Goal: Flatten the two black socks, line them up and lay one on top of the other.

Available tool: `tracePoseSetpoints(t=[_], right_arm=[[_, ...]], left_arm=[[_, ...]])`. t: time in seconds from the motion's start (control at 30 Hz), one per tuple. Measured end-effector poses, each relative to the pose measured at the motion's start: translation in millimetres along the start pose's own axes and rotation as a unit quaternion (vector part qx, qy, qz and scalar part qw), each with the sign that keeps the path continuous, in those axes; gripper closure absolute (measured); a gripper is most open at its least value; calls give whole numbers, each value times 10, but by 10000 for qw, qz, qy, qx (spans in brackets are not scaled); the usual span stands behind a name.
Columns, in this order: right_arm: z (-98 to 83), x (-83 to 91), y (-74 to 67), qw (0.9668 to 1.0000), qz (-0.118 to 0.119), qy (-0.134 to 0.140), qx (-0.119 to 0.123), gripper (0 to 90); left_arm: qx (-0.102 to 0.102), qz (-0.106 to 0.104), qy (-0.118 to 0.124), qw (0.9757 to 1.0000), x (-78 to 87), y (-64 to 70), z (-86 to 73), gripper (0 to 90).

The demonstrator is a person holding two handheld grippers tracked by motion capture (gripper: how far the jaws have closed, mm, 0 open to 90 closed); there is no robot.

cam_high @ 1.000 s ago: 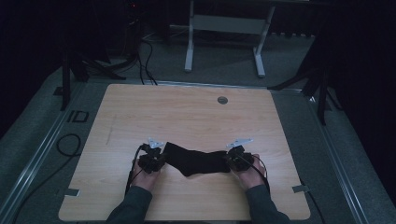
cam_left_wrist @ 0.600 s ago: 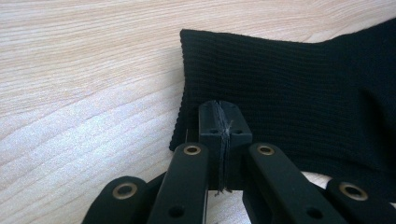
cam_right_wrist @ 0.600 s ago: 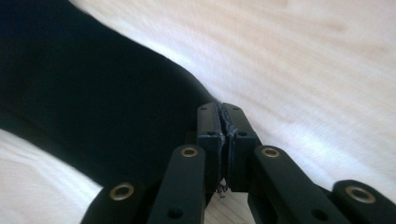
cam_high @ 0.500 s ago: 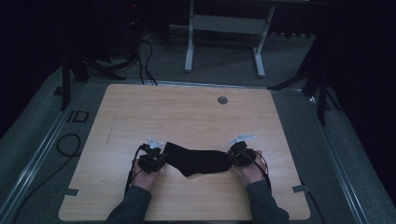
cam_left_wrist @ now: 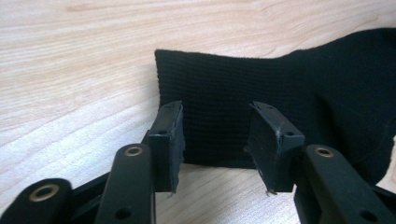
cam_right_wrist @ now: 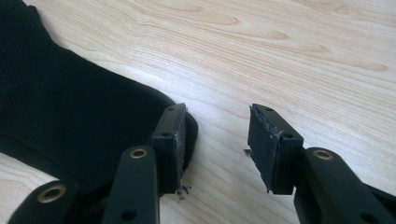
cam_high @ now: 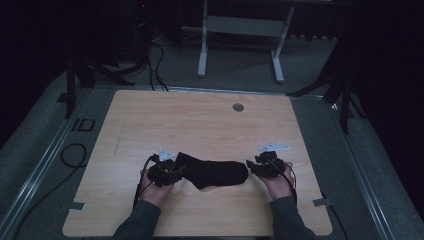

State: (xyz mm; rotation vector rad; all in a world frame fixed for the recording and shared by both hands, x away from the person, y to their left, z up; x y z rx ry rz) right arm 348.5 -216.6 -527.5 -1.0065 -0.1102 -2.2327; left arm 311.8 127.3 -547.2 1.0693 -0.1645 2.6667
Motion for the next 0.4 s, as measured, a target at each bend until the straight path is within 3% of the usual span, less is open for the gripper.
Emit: tracePoseSetpoints(t=[0.17, 0.4], right_arm=[[-88, 37, 54, 9999, 11, 46, -141, 543], [-203, 65, 127, 9997, -6, -2, -254, 526]], left_arm=[[50, 113, 139, 9998, 70, -108, 3, 514], [60, 322, 152, 9993, 106, -257, -38, 480]])
Point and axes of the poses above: each handheld gripper's, and its own axes: x roughly backward along the jaws, z roughly out of its top, y roughly to its right, the point moved 1 cm from there along -x, roughly forward along the jaws, and after that the axes turned 12 degrees about z, right-handed, at the moved point
